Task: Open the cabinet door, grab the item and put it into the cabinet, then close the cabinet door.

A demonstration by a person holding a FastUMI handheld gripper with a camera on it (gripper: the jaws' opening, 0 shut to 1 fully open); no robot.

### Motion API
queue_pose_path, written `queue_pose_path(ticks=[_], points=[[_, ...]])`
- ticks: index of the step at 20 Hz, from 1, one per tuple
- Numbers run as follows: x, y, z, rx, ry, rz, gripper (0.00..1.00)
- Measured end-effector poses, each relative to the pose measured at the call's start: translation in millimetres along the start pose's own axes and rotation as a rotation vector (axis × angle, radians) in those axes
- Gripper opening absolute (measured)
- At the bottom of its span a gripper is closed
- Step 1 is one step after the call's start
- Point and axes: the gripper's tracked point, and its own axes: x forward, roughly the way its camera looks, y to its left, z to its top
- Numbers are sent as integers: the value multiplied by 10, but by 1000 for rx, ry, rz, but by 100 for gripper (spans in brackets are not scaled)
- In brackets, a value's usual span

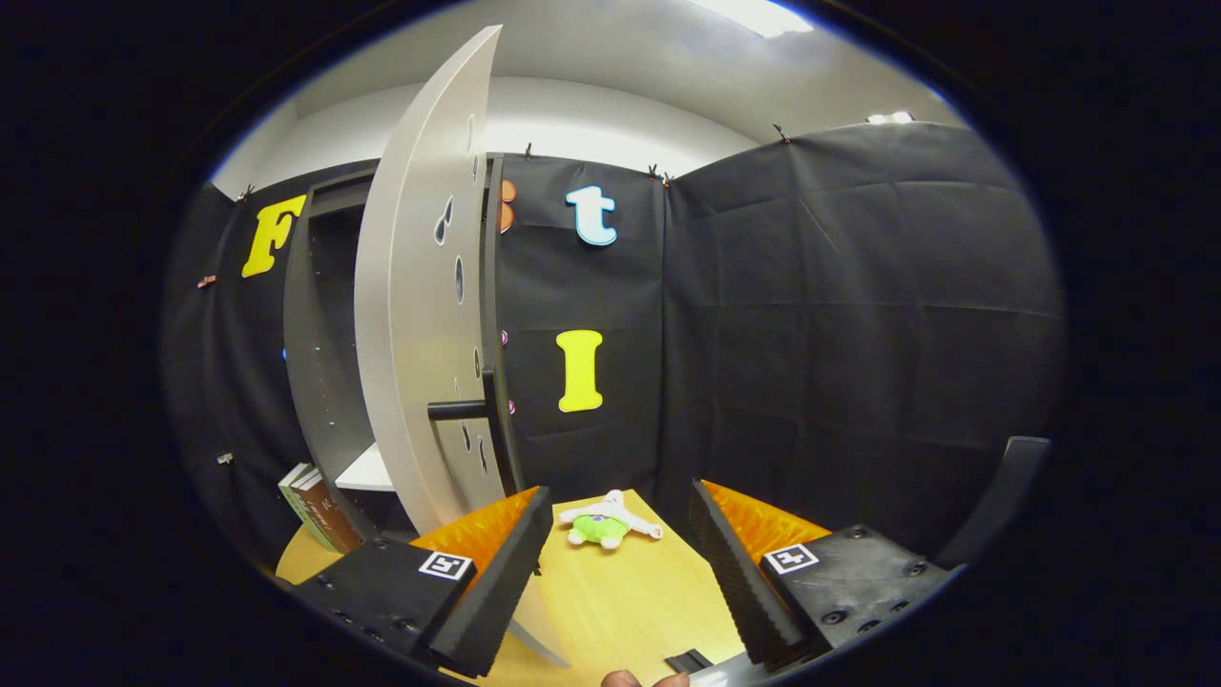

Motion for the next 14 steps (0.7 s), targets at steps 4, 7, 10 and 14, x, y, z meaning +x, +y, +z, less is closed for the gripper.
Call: queue_pose_path(ticks=[4, 7, 10, 14], points=[[2, 46, 0, -18, -6, -22, 96], [-59, 165, -8, -10, 5, -9, 96], [-113, 319, -27, -14, 6, 11, 96], [-214, 457, -66, -11, 11, 45, 96]])
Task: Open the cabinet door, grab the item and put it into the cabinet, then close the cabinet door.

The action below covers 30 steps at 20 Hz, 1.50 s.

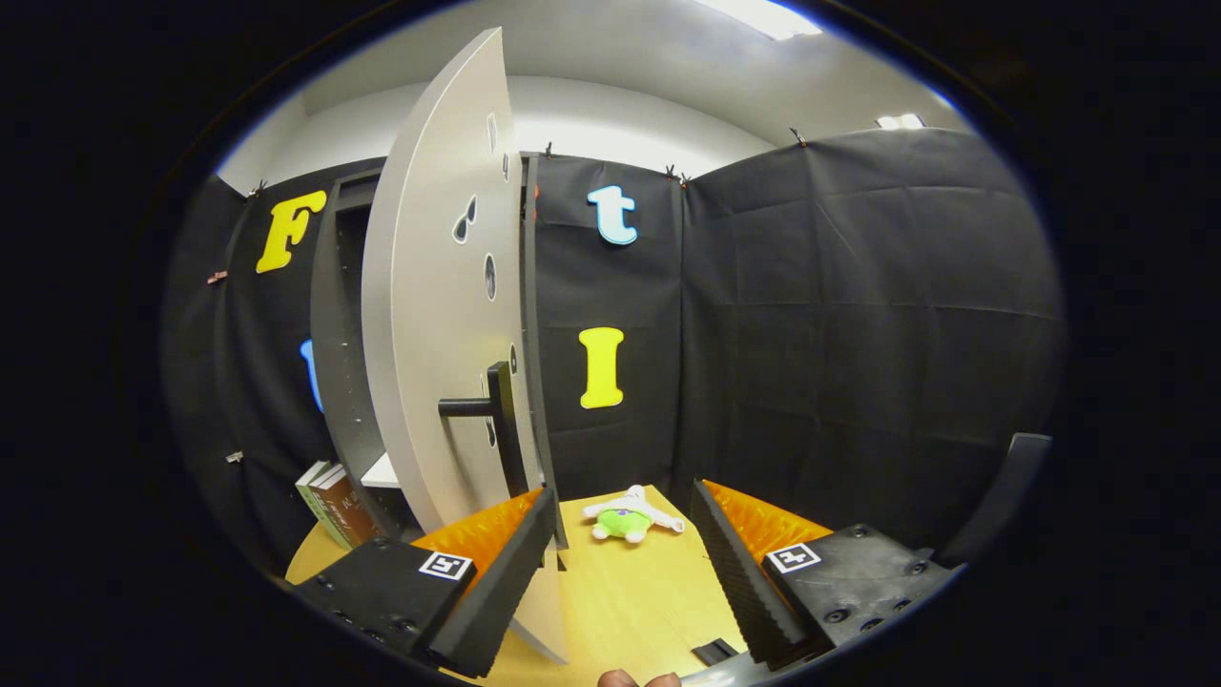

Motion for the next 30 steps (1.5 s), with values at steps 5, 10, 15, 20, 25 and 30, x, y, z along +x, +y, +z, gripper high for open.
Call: queue_pose_path(ticks=[5, 10, 15, 20, 25, 30], points=[[43, 198, -22, 16, 7, 22, 96], [-12, 363, -47, 33, 15, 57, 96], [-41, 679, -81, 44, 26, 116, 97], [43, 1260, -108, 32, 39, 220, 97], [113, 1771, -158, 48, 58, 307, 98], [53, 2080, -126, 31, 44, 371, 98]])
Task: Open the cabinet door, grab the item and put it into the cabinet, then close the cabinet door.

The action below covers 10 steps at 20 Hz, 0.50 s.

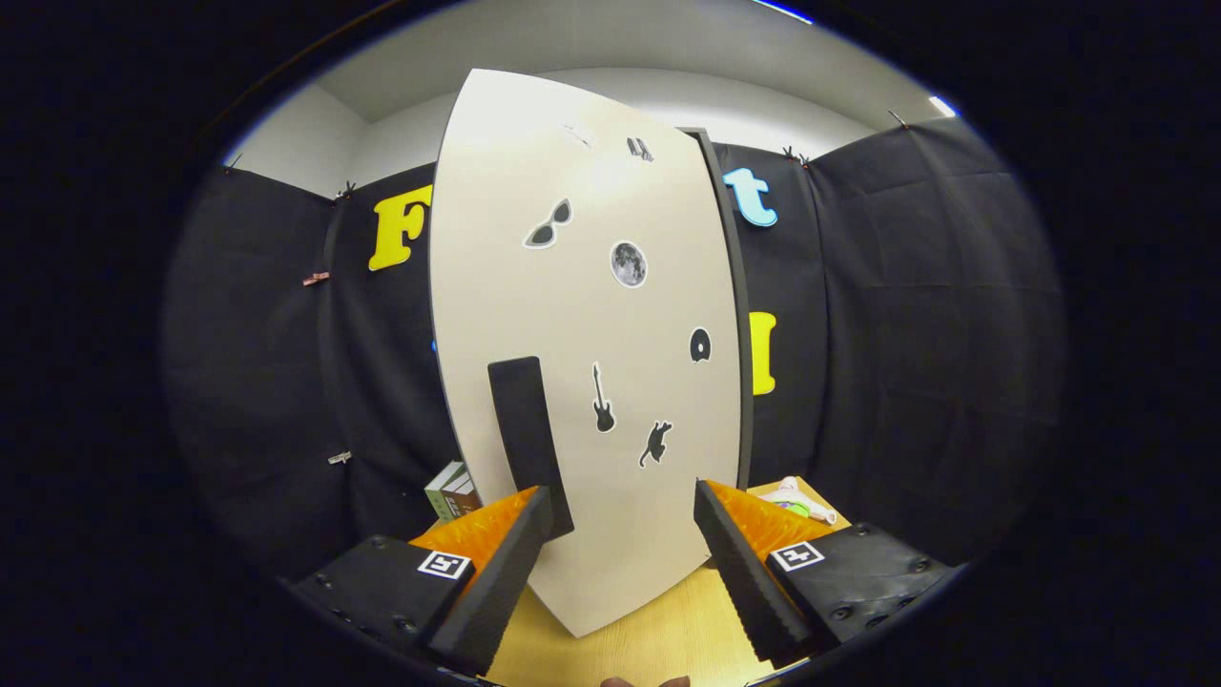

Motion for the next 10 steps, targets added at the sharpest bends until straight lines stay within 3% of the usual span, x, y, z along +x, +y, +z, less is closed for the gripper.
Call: queue_pose_path(ticks=[7, 10], points=[[-30, 129, 110, 6, -52, 50, 98], [-69, 58, 173, -1, -85, 28, 98]])
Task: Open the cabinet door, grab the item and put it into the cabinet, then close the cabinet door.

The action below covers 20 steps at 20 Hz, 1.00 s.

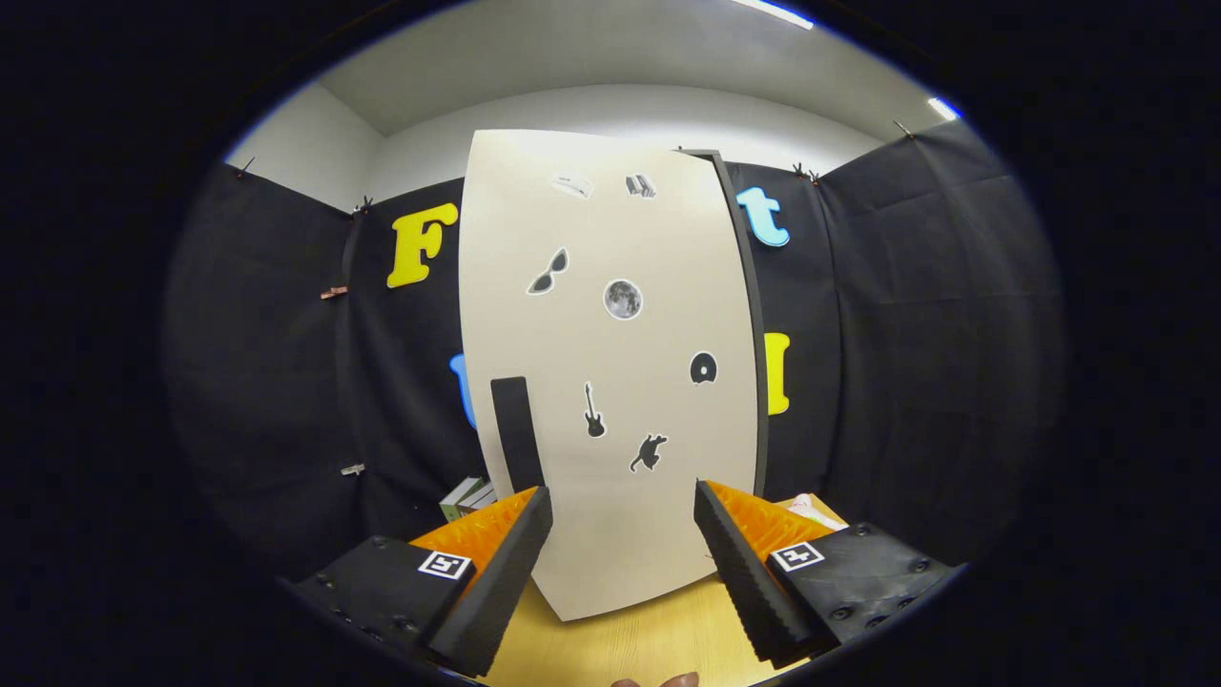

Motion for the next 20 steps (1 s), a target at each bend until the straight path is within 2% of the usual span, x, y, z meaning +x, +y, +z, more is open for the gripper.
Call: queue_pose_path(ticks=[15, 20], points=[[-120, -229, 60, -56, -13, -50, 97], [-149, -268, 55, -37, -17, -47, 97]])
